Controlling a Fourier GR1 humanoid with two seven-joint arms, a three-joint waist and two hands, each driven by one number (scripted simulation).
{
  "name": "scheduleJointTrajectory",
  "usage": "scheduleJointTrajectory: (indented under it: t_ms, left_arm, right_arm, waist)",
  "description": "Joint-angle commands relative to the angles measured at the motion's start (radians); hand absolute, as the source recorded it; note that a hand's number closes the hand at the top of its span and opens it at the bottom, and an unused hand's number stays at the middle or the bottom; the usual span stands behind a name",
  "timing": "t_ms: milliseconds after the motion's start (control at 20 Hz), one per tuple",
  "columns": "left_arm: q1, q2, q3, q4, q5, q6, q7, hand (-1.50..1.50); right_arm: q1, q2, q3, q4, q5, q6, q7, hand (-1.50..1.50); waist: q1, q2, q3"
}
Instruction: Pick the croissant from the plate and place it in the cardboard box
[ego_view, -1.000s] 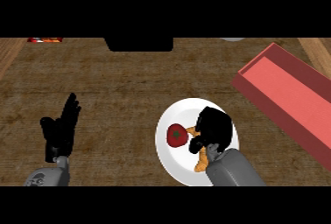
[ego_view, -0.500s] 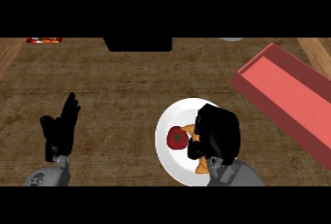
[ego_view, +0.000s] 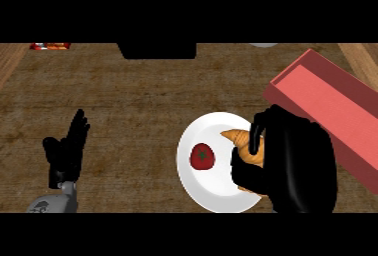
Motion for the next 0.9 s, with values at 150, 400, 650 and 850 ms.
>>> scheduleJointTrajectory:
  t_ms: [150,400,650,850]
  left_arm:
    - [-0.004,0.027,0.023,-0.008,0.020,-0.028,0.024,0.00]
    - [-0.037,0.022,0.019,0.014,0.008,-0.031,0.020,0.00]
    - [0.003,0.004,0.027,0.044,0.004,-0.030,-0.056,0.00]
    - [-0.031,0.019,0.049,0.067,0.029,-0.063,-0.048,0.00]
  right_arm:
    - [-0.085,-0.057,-0.191,-0.102,0.013,0.279,0.065,1.50]
    - [-0.156,-0.097,-0.336,-0.038,0.039,0.203,-0.049,1.50]
    - [-0.126,-0.188,-0.572,0.044,-0.084,0.096,-0.235,1.50]
    - [-0.227,-0.201,-0.627,0.242,-0.105,0.010,-0.280,1.50]
  waist:
    - [-0.004,0.000,0.000]
    - [0.005,0.005,0.001]
    - [0.007,0.007,0.001]
    - [0.015,0.008,0.001]
